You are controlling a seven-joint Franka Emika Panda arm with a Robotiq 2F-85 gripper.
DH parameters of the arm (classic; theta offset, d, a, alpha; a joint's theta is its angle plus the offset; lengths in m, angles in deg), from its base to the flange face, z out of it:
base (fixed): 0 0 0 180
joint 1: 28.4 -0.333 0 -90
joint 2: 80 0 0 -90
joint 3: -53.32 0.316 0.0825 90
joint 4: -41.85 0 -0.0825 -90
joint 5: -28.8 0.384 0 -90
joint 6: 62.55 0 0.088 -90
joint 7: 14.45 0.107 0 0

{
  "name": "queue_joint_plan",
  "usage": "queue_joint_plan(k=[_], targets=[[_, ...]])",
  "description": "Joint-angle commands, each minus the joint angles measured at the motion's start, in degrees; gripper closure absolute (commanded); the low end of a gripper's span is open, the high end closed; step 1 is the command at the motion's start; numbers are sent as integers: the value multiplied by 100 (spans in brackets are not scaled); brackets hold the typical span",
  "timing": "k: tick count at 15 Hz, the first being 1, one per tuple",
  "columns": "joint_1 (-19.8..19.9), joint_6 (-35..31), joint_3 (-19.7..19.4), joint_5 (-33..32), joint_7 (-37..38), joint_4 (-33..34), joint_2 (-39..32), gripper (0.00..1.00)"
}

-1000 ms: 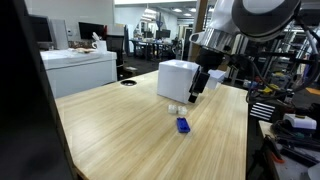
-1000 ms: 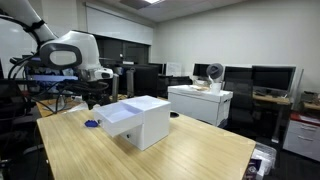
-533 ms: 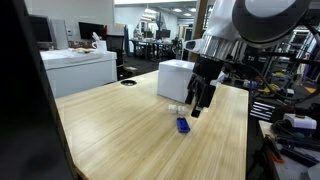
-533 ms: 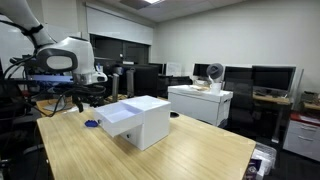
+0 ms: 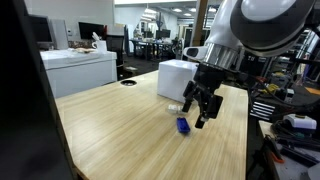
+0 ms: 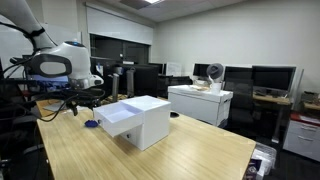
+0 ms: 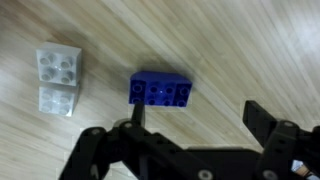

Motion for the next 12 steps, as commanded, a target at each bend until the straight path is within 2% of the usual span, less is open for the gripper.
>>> queue_joint_plan(k=[1,5,12], targets=[[-210,-656,-15,497,-596,0,-376,0],[-430,-1367,91,888,-673,-15,-755,0],[-533,-1926,232,1043,-616,0,-1205,0]])
